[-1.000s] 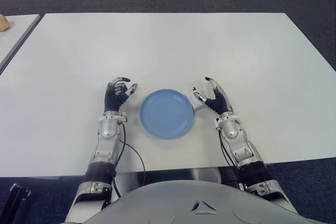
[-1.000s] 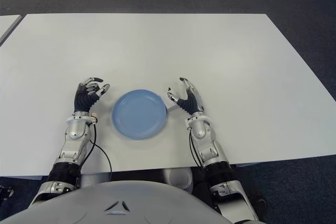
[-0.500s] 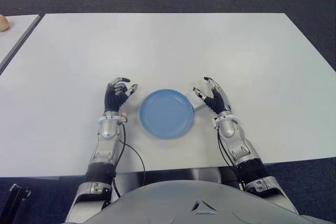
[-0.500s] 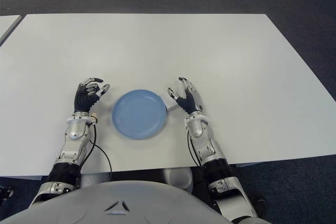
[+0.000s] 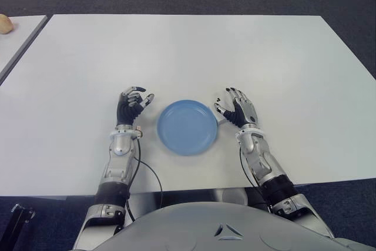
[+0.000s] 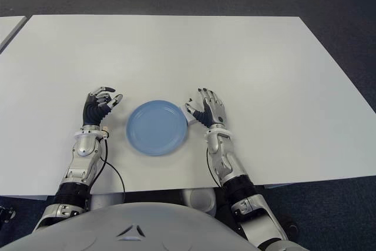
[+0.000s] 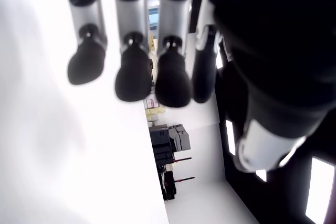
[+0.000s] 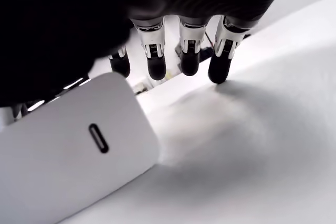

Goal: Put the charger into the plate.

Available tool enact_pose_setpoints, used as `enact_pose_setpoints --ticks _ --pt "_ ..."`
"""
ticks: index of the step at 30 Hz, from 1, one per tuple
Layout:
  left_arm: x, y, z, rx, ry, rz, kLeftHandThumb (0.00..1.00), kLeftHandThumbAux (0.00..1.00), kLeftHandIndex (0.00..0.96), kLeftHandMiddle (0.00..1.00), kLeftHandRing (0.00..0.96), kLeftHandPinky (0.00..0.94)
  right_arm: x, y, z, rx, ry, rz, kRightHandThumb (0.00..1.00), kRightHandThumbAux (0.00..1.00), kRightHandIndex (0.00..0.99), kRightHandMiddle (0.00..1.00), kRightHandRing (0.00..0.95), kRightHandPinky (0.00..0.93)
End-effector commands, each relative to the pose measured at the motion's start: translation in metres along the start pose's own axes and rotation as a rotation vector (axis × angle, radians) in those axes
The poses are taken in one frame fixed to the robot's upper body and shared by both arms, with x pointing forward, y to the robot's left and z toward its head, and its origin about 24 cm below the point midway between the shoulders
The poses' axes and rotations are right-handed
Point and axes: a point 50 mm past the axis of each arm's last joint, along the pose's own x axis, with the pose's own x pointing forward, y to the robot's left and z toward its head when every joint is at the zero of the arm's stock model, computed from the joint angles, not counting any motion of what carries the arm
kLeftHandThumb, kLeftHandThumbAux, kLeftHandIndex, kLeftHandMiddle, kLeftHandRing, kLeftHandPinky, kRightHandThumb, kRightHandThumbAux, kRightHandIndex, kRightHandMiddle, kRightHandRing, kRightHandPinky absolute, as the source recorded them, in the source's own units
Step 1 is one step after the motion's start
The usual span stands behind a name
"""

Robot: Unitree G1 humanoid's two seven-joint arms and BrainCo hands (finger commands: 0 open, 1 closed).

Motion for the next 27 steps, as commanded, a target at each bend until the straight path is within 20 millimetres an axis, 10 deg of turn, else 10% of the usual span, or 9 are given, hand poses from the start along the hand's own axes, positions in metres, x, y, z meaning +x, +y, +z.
enact_pose_setpoints --ticks 1,27 --pt "-0.0026 0.0009 -0.0032 0.008 0.015 0.009 0.706 0.721 0.437 0.783 0.769 0.763 -0.0027 0.0048 -0.0092 -0.111 0.033 0.022 0.760 0.307 0.000 0.000 0.000 0.000" --pt "-0.0013 0.0020 -0.0034 0.011 0.028 0.019 0.706 0.722 0.437 0.773 0.757 0.744 -0.0019 -0.0023 -0.0089 -0.330 0.040 -0.025 0.771 0.297 0.000 0.000 0.000 0.000"
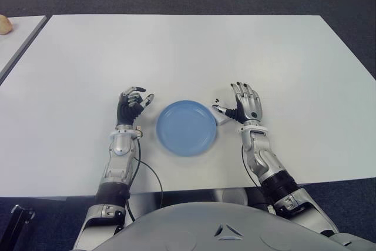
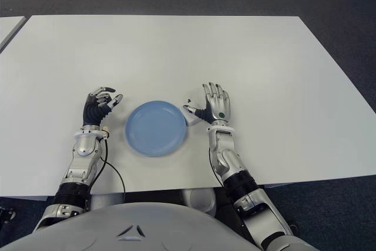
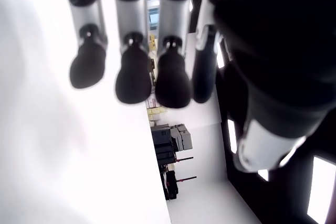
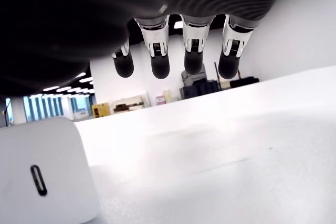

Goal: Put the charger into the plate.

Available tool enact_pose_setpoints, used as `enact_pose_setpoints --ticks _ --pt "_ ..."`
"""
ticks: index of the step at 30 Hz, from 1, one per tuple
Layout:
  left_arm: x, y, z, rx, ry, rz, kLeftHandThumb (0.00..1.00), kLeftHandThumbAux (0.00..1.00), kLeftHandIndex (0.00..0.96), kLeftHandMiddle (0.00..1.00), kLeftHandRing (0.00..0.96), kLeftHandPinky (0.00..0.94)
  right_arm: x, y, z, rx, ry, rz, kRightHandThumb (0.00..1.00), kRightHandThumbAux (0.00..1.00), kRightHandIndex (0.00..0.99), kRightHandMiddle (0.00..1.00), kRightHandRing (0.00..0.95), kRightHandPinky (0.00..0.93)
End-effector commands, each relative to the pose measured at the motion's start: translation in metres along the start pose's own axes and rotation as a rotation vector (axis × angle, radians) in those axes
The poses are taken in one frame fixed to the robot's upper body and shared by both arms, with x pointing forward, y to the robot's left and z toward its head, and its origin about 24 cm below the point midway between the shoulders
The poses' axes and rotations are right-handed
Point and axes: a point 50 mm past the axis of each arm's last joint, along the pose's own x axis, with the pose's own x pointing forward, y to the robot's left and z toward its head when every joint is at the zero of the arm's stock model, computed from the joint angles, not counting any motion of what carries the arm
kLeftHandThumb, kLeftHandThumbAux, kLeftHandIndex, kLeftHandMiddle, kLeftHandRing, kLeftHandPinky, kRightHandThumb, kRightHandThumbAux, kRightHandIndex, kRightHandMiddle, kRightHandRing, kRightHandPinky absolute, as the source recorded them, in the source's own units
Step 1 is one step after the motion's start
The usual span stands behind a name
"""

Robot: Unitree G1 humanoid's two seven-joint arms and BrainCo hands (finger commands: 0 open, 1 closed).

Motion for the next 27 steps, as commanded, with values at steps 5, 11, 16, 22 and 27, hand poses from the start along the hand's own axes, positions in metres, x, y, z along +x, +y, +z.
enact_pose_setpoints --ticks 5,11,16,22,27 --pt "-0.001 0.002 -0.003 0.005 0.017 0.020 0.707 0.721 0.437 0.782 0.767 0.755 -0.008 0.005 -0.011 -0.122 0.045 0.051 0.783 0.313 0.000 0.000 0.000 0.000" --pt "-0.001 0.002 -0.002 0.020 0.012 0.025 0.707 0.721 0.437 0.786 0.772 0.751 -0.009 0.001 -0.014 -0.181 0.087 0.058 0.785 0.320 0.000 0.000 0.000 0.000" --pt "-0.001 0.002 -0.001 0.018 0.009 0.027 0.707 0.721 0.437 0.790 0.779 0.763 -0.008 -0.003 -0.017 -0.231 0.119 0.067 0.779 0.318 0.000 0.000 0.000 0.000" --pt "-0.001 0.003 -0.001 0.014 0.011 0.029 0.707 0.721 0.437 0.793 0.783 0.765 -0.008 -0.006 -0.022 -0.240 0.161 0.076 0.779 0.318 0.000 0.000 0.000 0.000" --pt "-0.001 0.004 -0.001 0.013 0.007 0.029 0.707 0.721 0.437 0.788 0.776 0.756 -0.007 -0.007 -0.024 -0.229 0.185 0.078 0.780 0.318 0.000 0.000 0.000 0.000"
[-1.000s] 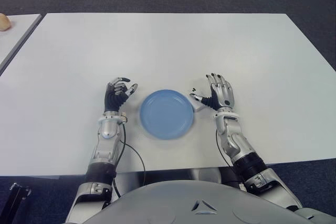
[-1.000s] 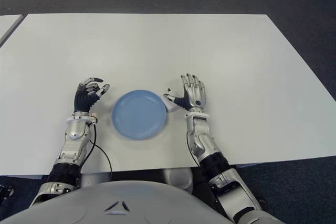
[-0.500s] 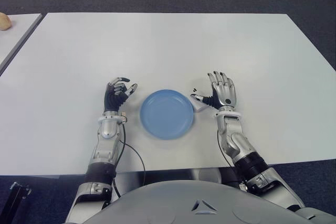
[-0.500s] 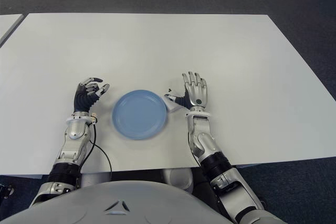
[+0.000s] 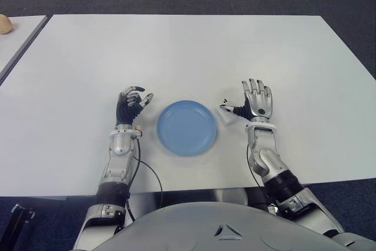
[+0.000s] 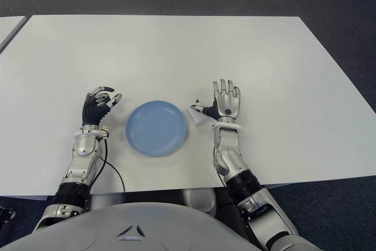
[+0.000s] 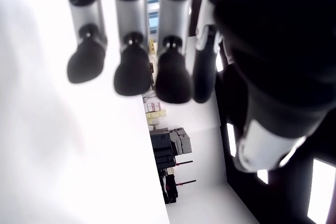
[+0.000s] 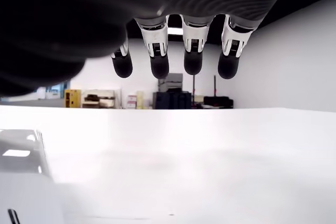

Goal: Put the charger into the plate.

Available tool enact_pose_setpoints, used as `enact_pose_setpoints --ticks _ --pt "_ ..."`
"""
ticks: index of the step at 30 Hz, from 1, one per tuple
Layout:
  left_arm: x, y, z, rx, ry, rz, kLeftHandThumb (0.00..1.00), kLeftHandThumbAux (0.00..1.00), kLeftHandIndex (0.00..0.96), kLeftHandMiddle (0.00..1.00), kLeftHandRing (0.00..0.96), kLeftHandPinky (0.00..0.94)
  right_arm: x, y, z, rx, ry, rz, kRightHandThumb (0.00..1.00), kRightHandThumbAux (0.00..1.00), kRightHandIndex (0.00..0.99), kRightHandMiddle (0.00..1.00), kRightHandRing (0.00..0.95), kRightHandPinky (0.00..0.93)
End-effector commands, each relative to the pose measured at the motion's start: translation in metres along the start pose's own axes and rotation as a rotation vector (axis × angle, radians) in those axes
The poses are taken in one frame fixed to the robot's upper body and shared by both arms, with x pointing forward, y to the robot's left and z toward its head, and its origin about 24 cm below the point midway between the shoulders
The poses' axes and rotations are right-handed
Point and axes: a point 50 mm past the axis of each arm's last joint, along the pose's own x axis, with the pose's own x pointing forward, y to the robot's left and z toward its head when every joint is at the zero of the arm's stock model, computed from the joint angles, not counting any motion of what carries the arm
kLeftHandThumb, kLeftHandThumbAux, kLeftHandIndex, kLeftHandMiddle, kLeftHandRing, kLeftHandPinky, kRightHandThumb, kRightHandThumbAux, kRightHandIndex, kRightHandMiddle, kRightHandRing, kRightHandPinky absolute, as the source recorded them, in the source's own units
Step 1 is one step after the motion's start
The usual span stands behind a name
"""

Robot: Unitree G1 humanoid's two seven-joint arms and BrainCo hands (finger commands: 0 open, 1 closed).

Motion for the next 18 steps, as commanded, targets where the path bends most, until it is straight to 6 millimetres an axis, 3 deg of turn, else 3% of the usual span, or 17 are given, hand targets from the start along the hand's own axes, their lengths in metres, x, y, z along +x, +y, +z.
enact_pose_setpoints --ticks 1,18 --pt "-0.0014 0.0024 -0.0022 0.008 0.010 0.013 0.707 0.721 0.437 0.787 0.776 0.755 -0.0063 0.0140 -0.0097 -0.027 0.047 0.081 0.780 0.318 0.000 0.000 0.000 0.000" --pt "-0.0011 0.0038 -0.0030 0.012 0.012 0.016 0.706 0.722 0.437 0.785 0.774 0.760 -0.0042 0.0112 -0.0159 0.008 0.080 0.083 0.774 0.322 0.000 0.000 0.000 0.000"
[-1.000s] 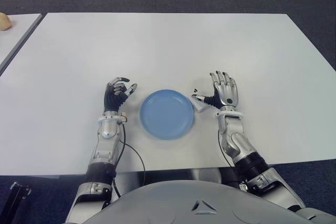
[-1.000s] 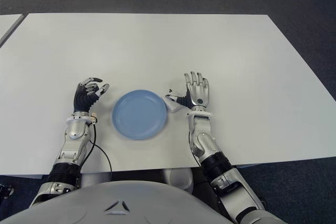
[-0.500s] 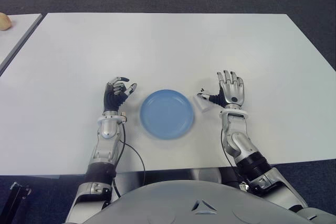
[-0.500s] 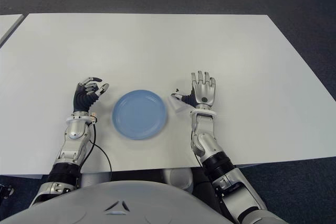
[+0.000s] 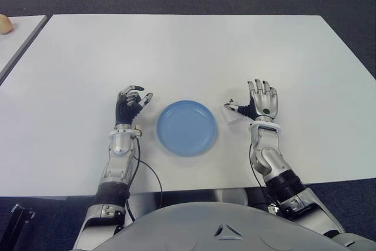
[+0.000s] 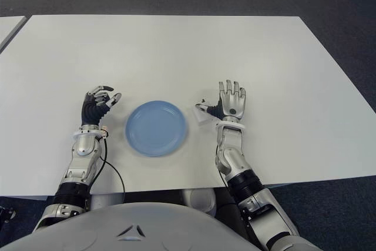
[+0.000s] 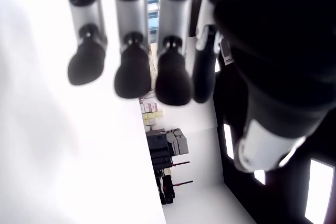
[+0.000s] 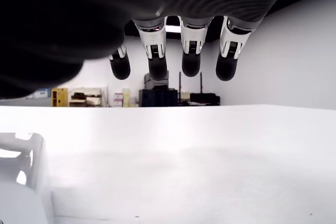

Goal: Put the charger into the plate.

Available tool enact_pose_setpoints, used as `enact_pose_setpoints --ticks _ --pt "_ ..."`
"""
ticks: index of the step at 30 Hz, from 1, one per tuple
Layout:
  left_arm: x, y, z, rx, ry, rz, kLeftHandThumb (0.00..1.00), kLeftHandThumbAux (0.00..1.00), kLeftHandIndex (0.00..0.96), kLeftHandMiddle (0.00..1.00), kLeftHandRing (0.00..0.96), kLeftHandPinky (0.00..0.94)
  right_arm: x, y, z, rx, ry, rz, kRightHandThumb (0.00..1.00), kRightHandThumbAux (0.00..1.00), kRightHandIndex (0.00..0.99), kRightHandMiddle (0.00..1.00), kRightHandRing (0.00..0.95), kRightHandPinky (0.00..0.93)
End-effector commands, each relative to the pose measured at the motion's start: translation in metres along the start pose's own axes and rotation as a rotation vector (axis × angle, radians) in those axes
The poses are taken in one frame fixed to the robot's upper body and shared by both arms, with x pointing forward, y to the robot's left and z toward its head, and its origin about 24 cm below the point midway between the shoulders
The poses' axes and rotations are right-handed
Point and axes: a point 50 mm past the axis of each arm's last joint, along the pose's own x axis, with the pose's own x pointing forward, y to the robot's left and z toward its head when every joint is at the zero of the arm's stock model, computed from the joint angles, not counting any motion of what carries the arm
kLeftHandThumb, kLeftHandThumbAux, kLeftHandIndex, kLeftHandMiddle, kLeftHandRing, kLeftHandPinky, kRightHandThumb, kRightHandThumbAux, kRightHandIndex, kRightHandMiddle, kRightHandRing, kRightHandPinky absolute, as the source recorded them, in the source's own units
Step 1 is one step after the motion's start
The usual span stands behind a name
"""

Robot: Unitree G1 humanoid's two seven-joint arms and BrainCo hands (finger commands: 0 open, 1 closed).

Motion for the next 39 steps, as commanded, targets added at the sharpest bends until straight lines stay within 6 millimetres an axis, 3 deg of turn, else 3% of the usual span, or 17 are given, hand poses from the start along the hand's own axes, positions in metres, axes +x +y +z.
enact_pose_setpoints --ticks 1,14,21,25,31,39 --pt "-0.001 0.003 -0.004 0.014 0.028 0.012 0.706 0.722 0.437 0.785 0.774 0.759 -0.006 0.012 -0.008 -0.005 0.030 0.074 0.773 0.323 0.000 0.000 0.000 0.000" --pt "-0.001 0.003 -0.005 0.008 0.033 0.015 0.707 0.722 0.437 0.775 0.761 0.745 -0.005 0.011 -0.010 0.048 0.029 0.072 0.767 0.347 0.000 0.000 0.000 0.000" --pt "-0.001 0.004 -0.005 -0.005 0.035 0.014 0.707 0.721 0.437 0.771 0.754 0.733 -0.005 0.005 -0.010 0.284 0.037 0.049 0.709 0.342 0.000 0.000 0.000 0.000" --pt "-0.002 0.005 -0.005 -0.004 0.035 0.013 0.707 0.721 0.437 0.766 0.748 0.729 -0.008 -0.001 -0.008 0.493 0.026 0.020 0.589 0.387 0.000 0.000 0.000 0.000" --pt "-0.002 0.004 -0.005 0.000 0.038 0.012 0.707 0.721 0.437 0.766 0.750 0.735 -0.017 -0.010 -0.003 0.660 -0.013 -0.032 0.426 0.479 0.000 0.000 0.000 0.000" --pt "-0.003 0.003 -0.004 0.006 0.036 0.010 0.707 0.722 0.437 0.778 0.765 0.758 -0.026 -0.012 0.002 0.781 -0.027 -0.074 0.216 0.593 0.000 0.000 0.000 0.000"
